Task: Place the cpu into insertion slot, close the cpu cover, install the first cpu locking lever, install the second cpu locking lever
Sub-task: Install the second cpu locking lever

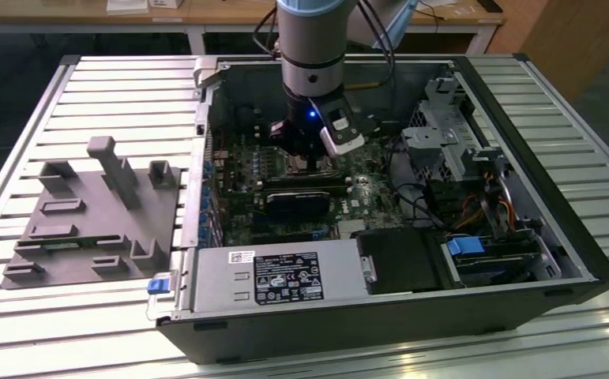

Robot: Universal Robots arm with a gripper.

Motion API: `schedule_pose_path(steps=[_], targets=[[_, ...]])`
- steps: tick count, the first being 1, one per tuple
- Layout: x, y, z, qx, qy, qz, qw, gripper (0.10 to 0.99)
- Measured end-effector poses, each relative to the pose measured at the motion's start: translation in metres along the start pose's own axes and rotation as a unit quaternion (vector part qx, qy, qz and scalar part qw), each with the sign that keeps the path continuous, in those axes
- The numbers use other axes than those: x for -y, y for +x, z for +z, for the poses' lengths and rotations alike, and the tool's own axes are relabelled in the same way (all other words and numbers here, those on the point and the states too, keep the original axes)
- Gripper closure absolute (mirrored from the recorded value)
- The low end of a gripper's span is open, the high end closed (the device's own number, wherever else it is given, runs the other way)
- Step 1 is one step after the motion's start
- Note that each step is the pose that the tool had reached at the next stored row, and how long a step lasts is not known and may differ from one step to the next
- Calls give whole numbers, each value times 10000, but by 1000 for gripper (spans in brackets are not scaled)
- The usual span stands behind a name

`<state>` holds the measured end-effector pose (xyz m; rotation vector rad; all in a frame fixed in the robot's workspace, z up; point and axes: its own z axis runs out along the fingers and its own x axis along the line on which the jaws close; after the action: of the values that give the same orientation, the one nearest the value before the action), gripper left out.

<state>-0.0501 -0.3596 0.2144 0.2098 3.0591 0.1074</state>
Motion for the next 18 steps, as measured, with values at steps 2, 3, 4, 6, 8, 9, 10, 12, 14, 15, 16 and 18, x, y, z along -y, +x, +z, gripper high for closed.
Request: schedule_pose_path(steps=[2, 3, 4, 6, 8, 9, 10, 12, 14, 15, 16, 18], targets=[[-26, 4, 2, 0, 0, 0, 10000, 980], [-36, 5, 2, 0, 0, -1, 10000, 980], [-46, 7, 3, -1, -3, -3, 10000, 980], [-61, 8, 4, -3, -17, -6, 10000, 980], [-74, 10, 5, -6, -35, -9, 10000, 980], [-79, 11, 5, -8, -46, -11, 10000, 980], [-85, 12, 5, -9, -57, -13, 10000, 980], [-96, 13, 6, -13, -84, -17, 10000, 980], [-110, 15, 8, -16, -107, -20, 9999, 980], [-117, 16, 8, -19, -121, -21, 9999, 980], [-123, 17, 8, -21, -133, -22, 9999, 980], [-137, 19, 7, -23, -147, -26, 9999, 980]])
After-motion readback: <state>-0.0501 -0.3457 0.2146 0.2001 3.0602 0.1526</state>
